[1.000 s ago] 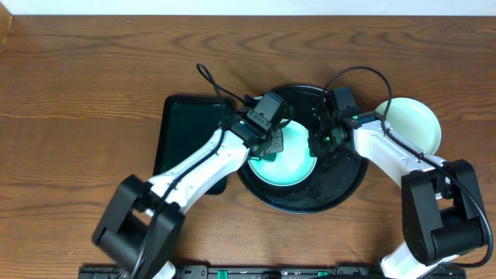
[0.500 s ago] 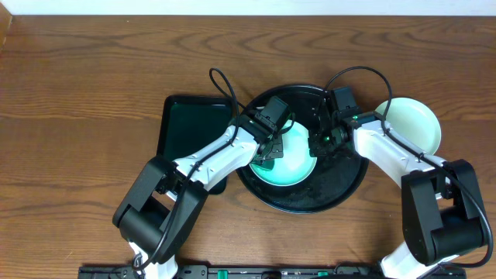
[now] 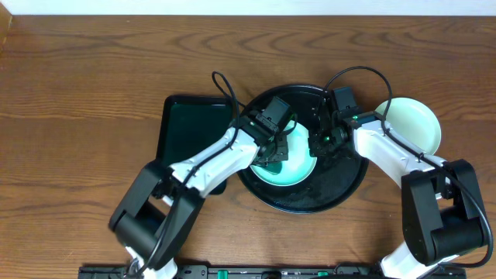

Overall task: Clean dirty plates on tray and stack at the side
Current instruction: 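Scrub the sponge across the plate center while right gripper holds rim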

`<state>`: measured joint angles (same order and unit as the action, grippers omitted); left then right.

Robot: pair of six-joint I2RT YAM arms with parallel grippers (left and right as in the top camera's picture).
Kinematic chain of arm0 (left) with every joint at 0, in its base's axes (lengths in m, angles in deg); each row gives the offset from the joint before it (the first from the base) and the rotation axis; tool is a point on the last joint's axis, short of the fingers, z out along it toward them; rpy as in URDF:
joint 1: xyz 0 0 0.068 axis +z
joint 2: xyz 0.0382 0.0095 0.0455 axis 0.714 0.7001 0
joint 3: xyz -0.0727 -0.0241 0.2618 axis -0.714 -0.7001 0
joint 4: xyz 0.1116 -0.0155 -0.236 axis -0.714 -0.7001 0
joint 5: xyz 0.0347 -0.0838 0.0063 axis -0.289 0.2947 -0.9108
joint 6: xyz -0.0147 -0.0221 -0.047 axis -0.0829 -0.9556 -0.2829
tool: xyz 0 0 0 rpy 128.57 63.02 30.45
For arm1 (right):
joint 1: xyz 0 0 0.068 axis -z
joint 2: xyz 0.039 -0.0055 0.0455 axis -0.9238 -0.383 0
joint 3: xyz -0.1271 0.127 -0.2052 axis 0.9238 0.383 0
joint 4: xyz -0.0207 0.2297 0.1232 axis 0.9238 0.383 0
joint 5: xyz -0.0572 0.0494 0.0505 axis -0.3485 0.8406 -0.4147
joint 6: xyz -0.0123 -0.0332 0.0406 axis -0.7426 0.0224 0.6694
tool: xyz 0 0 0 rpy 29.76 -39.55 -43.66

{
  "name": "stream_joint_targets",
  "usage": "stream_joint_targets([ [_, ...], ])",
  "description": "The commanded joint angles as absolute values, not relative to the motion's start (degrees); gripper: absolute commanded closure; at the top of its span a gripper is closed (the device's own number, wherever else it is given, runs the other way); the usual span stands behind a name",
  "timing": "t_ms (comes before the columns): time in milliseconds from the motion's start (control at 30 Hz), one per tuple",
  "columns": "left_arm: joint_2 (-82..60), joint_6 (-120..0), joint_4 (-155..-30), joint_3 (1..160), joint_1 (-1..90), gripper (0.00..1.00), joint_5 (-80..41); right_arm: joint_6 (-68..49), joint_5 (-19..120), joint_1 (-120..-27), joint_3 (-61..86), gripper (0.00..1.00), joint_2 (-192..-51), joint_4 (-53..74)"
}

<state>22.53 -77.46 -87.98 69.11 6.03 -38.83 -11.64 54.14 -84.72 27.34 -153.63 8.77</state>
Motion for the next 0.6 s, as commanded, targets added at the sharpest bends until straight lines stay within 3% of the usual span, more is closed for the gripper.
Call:
stream_joint_targets([
  [0,16.43,-77.05,-87.96,68.89,5.73,0.93,-40.43,-11.84,54.52,-85.22,27.64,0.99,-154.33,8.86],
  [267,15.38,-77.07,-88.77,68.87,5.73,0.93,-51.49,-11.84,54.52,-85.22,27.64,0.99,-154.33,8.9],
  [567,21.57,-77.09,-89.95,68.87,5.73,0.93,-52.19,-11.84,54.52,-85.2,27.64,0.99,-154.33,8.9],
])
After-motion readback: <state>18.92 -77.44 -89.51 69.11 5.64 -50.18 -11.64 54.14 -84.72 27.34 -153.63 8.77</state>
